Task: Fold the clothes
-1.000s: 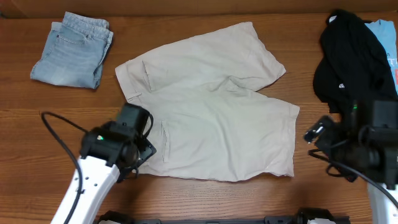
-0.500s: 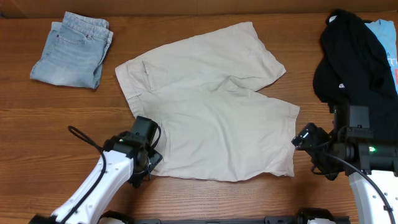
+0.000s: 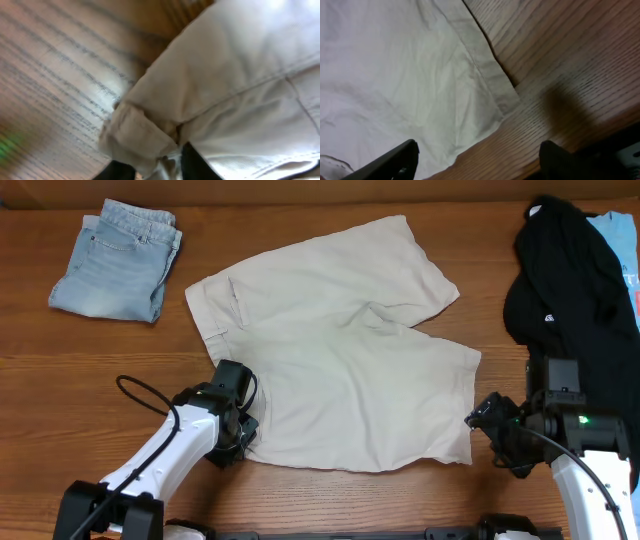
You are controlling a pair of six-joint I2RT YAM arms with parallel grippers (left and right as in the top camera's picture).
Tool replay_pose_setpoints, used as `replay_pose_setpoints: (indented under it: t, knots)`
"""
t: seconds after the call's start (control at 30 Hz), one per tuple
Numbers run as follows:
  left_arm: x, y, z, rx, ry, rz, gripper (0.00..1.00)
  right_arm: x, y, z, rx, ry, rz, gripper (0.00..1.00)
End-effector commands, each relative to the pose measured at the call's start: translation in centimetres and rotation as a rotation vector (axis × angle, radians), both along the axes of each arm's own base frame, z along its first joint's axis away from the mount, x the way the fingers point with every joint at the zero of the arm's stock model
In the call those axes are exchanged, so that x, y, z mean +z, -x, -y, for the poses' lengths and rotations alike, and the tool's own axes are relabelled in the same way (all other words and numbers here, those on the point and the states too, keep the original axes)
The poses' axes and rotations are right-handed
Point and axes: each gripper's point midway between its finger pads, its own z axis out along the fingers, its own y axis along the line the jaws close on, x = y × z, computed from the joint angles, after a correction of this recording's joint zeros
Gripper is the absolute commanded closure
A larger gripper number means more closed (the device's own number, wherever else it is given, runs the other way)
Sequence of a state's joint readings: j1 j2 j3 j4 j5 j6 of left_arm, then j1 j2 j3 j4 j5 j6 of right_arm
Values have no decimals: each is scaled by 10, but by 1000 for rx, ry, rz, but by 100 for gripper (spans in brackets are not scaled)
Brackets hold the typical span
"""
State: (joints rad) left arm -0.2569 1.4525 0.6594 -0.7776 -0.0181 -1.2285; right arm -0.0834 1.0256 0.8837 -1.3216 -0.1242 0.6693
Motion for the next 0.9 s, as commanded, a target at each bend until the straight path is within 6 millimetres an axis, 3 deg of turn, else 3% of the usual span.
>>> replay_pose_setpoints:
  t: [0.0, 0.13, 0.4, 0.6, 0.87]
  knots:
    - [-21, 9, -13, -27, -54, -53, 83, -5, 3, -3, -35, -21, -11, 21]
    - [-21, -6, -15, -66, -41, -3, 96, -13, 10, -10, -49, -56, -46, 28]
    - [-15, -28, -39, -70, -2, 51, 96, -31, 23, -46, -36, -87, -120, 28]
    - [-15, -32, -43, -107, 15, 68, 95, -60, 26, -76, -10, -90, -156, 29]
    - [-14, -39, -43, -130, 13, 93, 96, -104, 26, -79, -6, -18, -284, 28]
